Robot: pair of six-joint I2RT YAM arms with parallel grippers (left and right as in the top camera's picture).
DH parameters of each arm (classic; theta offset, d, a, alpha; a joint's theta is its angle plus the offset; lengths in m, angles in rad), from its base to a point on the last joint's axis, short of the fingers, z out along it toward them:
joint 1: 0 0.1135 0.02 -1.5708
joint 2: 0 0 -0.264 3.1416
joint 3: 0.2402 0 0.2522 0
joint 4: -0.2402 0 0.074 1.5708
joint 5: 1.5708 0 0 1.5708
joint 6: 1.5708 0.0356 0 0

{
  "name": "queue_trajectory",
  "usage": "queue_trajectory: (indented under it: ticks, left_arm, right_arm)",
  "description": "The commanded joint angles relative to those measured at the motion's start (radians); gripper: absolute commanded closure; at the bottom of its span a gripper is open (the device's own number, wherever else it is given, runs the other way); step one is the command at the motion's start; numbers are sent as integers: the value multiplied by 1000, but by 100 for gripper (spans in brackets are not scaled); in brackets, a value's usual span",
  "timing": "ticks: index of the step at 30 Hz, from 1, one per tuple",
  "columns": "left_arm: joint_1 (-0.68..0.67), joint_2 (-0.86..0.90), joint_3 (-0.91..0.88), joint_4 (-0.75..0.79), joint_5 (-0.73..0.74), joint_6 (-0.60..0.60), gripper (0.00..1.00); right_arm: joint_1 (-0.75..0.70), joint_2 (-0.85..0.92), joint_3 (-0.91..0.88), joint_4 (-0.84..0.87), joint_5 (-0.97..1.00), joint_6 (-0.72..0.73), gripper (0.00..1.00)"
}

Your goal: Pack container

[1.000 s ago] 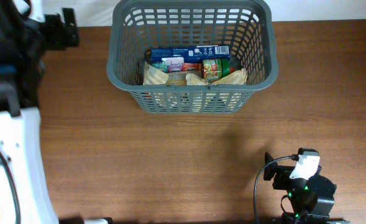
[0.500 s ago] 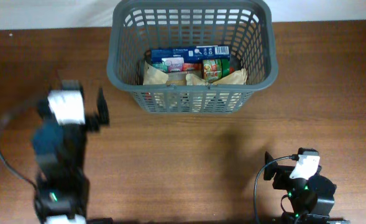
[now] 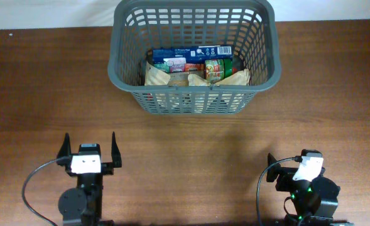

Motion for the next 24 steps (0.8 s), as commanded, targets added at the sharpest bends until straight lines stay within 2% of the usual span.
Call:
queue_trajectory:
  ticks: [1, 7, 24]
  left_arm:
    - [-2, -61, -44, -1, 43, 2, 1]
    - [-3, -117, -86, -16, 45, 2, 1]
    - [-3, -117, -138, -27, 23, 2, 1]
  right_arm:
    - [-5, -10, -5, 2, -13, -7, 1]
    - [-5, -9, -5, 2, -13, -7, 1]
    - [-5, -9, -5, 2, -13, -7, 1]
